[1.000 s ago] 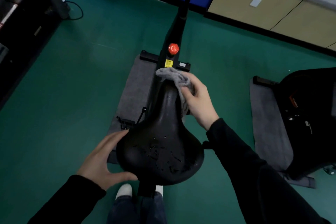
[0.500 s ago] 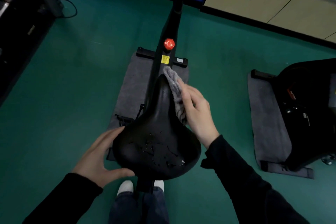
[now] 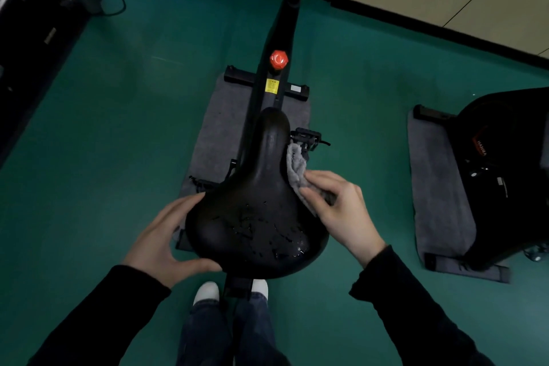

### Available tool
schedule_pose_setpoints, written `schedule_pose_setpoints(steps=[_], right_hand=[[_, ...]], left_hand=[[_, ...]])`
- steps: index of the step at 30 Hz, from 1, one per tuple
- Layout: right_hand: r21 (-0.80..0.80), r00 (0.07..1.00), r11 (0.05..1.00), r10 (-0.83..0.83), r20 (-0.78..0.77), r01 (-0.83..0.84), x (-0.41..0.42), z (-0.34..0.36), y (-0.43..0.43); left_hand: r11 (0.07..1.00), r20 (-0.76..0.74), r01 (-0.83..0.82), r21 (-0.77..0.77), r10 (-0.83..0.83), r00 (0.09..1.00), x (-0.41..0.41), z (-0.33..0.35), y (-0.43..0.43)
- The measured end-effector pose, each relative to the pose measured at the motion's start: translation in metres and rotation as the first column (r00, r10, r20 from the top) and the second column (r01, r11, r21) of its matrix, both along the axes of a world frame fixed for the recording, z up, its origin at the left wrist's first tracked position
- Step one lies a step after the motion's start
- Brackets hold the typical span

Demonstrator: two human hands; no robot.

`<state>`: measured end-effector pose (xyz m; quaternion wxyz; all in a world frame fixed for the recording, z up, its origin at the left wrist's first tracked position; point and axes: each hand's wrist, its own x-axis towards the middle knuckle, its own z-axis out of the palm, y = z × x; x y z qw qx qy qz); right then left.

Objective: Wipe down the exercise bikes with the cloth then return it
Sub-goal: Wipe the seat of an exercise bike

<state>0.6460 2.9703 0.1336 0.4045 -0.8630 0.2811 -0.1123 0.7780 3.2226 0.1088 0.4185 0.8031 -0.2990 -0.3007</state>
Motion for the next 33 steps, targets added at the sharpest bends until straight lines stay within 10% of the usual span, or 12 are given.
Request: schedule_pose_setpoints(steps=[5, 12, 16, 21, 27, 30, 33], right_hand=[[0.421, 0.992, 0.902, -0.053, -0.113, 0.096, -0.003, -0.007, -0.007], [0.092, 0.980, 0.985, -0.160, 0.121, 0.149, -0.034, -0.003, 0.039], [0.195, 0.964, 0.959, -0.233, 0.131, 0.205, -0.035, -0.009, 0.033], [0.750, 0.811, 0.546, -0.585, 0.022, 0.373, -0.039, -0.022, 0.034], [0.942, 0.538, 0.147, -0.842, -0.041, 0.302, -0.046, -0.025, 0.074], [0.867, 0.454, 0.208, -0.891, -0.023, 0.453, -0.040, -0.024, 0.090], [0.554, 0.487, 0.463, -0.866, 0.115, 0.692, -0.037, -0.019, 0.112]], left_hand=[[1.000, 0.004, 0.000, -0.003, 0.000, 1.000, 0.001, -0.003, 0.001], [1.000, 0.010, -0.014, -0.020, 0.014, 1.000, 0.002, -0.004, 0.000], [0.999, 0.009, -0.024, -0.029, 0.025, 1.000, -0.001, -0.007, 0.001], [0.999, 0.018, -0.017, -0.036, 0.017, 1.000, -0.001, -0.007, 0.000], [0.999, 0.039, -0.011, -0.040, 0.012, 0.999, -0.001, -0.008, 0.001], [0.998, 0.046, -0.021, -0.056, 0.023, 0.999, -0.003, -0.010, 0.002], [0.998, 0.053, -0.024, -0.060, 0.027, 0.998, -0.002, -0.013, 0.002]])
